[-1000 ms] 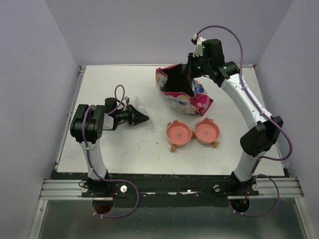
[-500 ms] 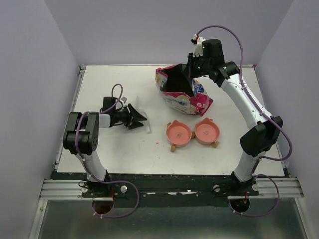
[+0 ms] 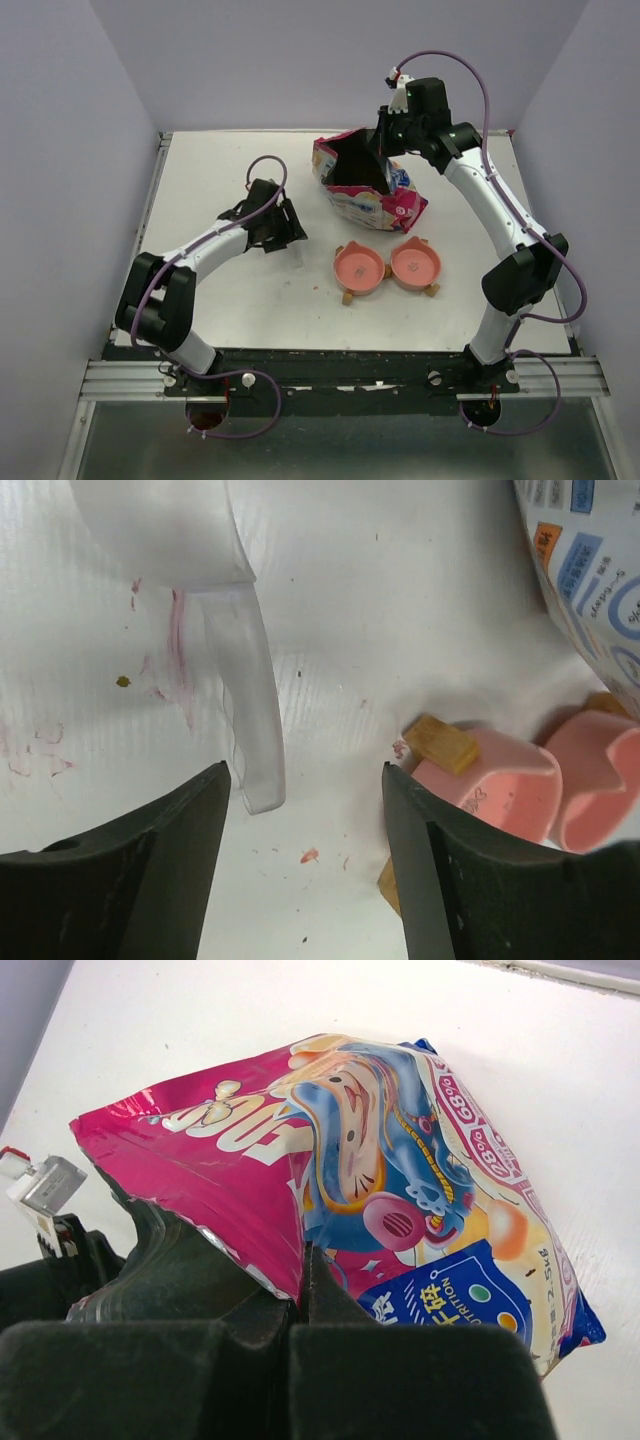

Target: Serve the pet food

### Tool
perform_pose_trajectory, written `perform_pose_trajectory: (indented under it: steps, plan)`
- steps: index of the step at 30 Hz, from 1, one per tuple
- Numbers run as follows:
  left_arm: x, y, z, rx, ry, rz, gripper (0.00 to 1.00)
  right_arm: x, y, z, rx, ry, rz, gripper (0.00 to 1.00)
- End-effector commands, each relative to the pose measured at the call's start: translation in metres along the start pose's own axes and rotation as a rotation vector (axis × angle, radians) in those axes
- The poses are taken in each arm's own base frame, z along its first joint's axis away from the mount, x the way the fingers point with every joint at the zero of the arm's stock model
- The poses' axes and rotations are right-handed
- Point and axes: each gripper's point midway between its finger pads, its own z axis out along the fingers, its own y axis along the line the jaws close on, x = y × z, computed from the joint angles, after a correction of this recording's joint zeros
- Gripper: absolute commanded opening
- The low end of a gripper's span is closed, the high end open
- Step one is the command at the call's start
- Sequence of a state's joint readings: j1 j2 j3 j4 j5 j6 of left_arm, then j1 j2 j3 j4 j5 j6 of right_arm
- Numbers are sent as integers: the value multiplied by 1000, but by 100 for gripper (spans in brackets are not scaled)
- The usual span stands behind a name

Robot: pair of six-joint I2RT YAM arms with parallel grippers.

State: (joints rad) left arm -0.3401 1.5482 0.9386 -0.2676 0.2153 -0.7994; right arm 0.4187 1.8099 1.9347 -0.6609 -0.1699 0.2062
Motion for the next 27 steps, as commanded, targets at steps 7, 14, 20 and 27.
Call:
perform_pose_trajectory:
  steps: [7,14,20,27]
  plan:
    - [-12,28,11,-396,-169,82,73,-36,28,-47,-67,-108,23,0]
    - [-3,20,27,-359,-207,98,71,-28,27,-50,-63,-92,24,0]
    - [3,20,31,-351,-315,129,68,-23,28,-53,-68,-81,37,0]
    - [-6,17,38,-365,-457,215,62,-14,32,-57,-91,-67,44,0]
